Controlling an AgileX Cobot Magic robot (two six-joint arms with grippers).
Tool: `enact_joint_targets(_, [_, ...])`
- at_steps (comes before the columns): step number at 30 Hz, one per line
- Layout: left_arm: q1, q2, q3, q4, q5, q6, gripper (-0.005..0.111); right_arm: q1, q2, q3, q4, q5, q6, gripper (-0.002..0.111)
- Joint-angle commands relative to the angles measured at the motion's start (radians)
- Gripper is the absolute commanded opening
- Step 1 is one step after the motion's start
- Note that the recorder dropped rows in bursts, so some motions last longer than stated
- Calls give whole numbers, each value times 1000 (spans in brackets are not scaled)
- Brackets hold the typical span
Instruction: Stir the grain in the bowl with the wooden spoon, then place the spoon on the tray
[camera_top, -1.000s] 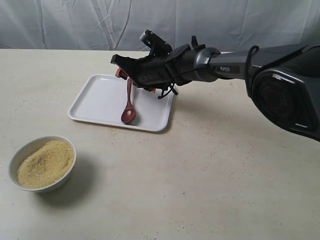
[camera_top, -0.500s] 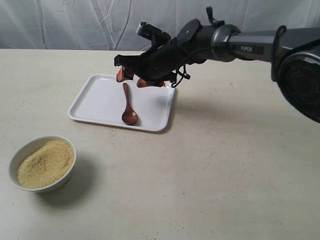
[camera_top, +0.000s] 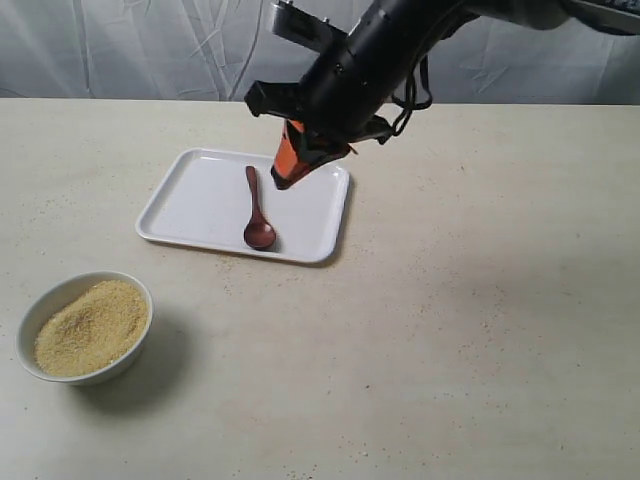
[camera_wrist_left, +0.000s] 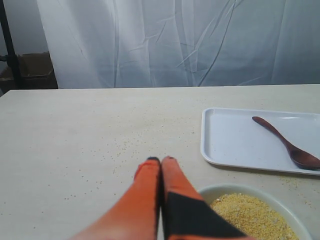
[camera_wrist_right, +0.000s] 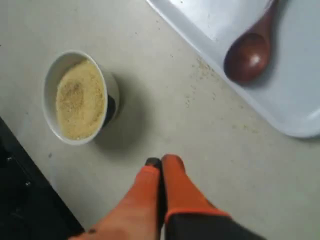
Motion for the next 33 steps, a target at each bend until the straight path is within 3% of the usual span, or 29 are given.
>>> enact_joint_targets(1, [-4,-5,3,0,-14,0,0,-12,-122,145,-264,15,16,0])
enact_joint_targets(3, [-4,-5,3,0,-14,0,0,-33,-176,247,-383,15,81,0])
enact_joint_targets(7, [-4,-5,3,0,-14,0,0,-116,-286,445,-418,0,137,0])
enact_joint_targets(11, [-4,-5,3,0,-14,0,0,-200,-453,682,-419,-130,185,0])
enact_joint_targets(17, [-4,-5,3,0,-14,0,0,-234,-750,971,-443,-311,225,0])
enact_joint_targets(33, [-4,-5,3,0,-14,0,0,-234,-1676,1284,-496,-474,273,0])
